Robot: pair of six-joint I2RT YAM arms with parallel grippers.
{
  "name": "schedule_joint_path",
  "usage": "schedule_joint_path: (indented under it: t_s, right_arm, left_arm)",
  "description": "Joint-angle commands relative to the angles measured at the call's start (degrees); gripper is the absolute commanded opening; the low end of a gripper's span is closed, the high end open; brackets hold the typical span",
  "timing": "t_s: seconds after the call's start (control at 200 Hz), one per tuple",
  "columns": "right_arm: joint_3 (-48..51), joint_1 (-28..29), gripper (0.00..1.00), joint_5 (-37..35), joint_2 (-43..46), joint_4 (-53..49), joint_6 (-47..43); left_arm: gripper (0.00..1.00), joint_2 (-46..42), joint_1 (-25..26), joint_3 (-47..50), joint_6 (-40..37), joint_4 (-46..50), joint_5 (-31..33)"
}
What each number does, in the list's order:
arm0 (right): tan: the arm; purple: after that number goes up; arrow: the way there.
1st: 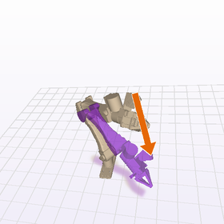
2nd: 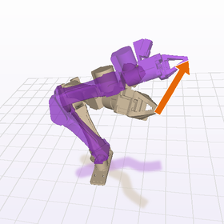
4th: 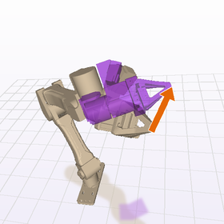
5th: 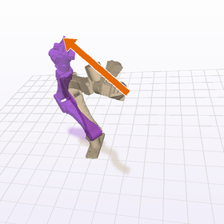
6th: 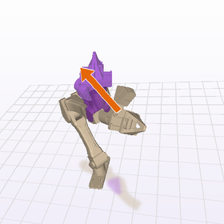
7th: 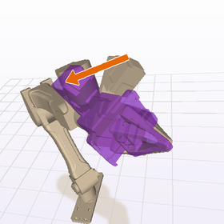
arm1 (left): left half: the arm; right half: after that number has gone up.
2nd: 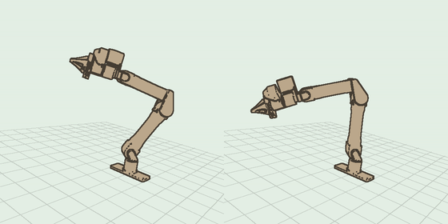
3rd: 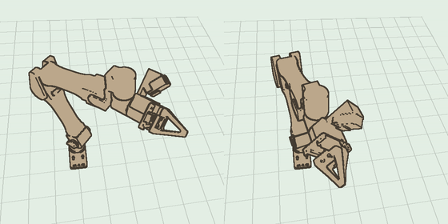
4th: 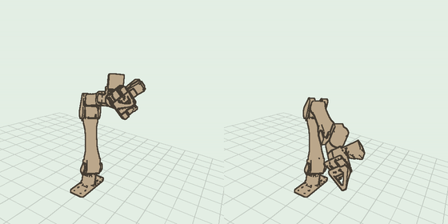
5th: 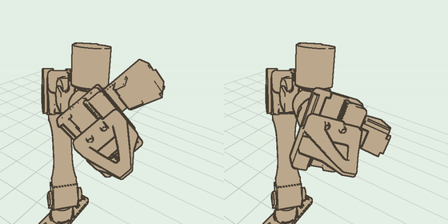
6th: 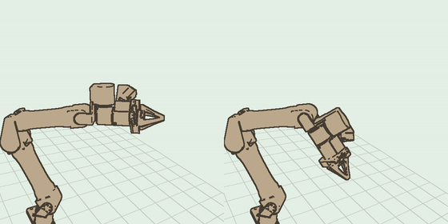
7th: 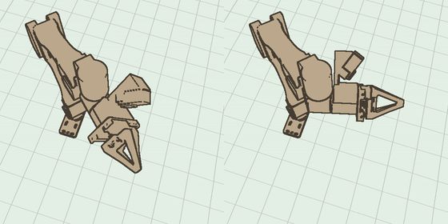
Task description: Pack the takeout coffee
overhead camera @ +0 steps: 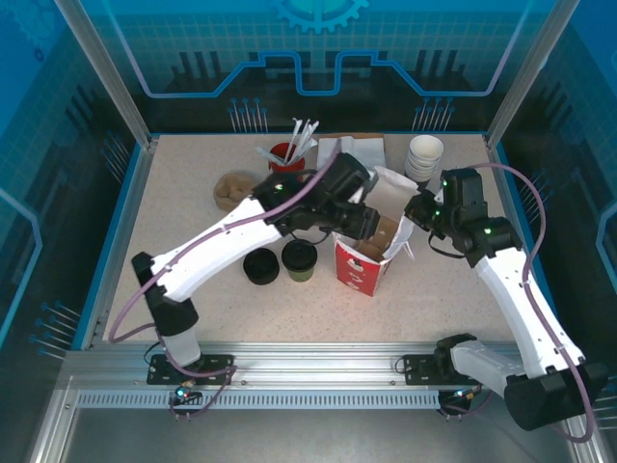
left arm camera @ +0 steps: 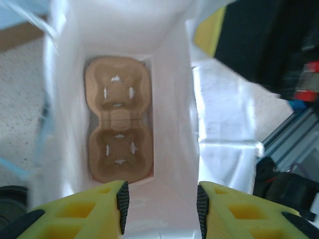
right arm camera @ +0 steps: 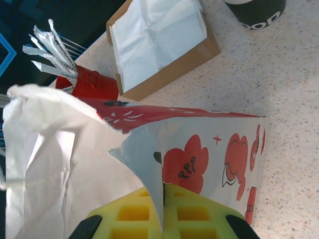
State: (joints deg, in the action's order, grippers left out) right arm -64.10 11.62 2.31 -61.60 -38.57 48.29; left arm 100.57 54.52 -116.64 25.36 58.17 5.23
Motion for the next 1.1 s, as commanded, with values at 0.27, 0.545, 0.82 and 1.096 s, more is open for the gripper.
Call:
schedule_joint_path:
  t_s: [0.27,0.545,0.82,1.096]
  right_arm:
    - [-12.0,-5.5,0.0,20.3,-16.2,0.2,-9.6]
    - [-15.5,-6.1,0.0,25.5,-23.1,1.5,-11.2]
    - [-19.4,-5.9,0.06,25.7,-26.1,-0.9,-14.0]
    - [-24.5,-6.3,0.36,21.8,-24.7,-7.8,-18.7]
  left_arm:
    - [0.46,-13.1,-8.8,10.6,-1.6,-1.1,2.2]
    - [0.48,-18.2,-13.0,18.0,-1.3,-1.4,2.0]
    - [0.53,-20.6,-14.5,21.2,-2.5,-2.0,1.3]
    - [0.61,-24.6,-14.8,27.2,-5.6,-5.7,2.2]
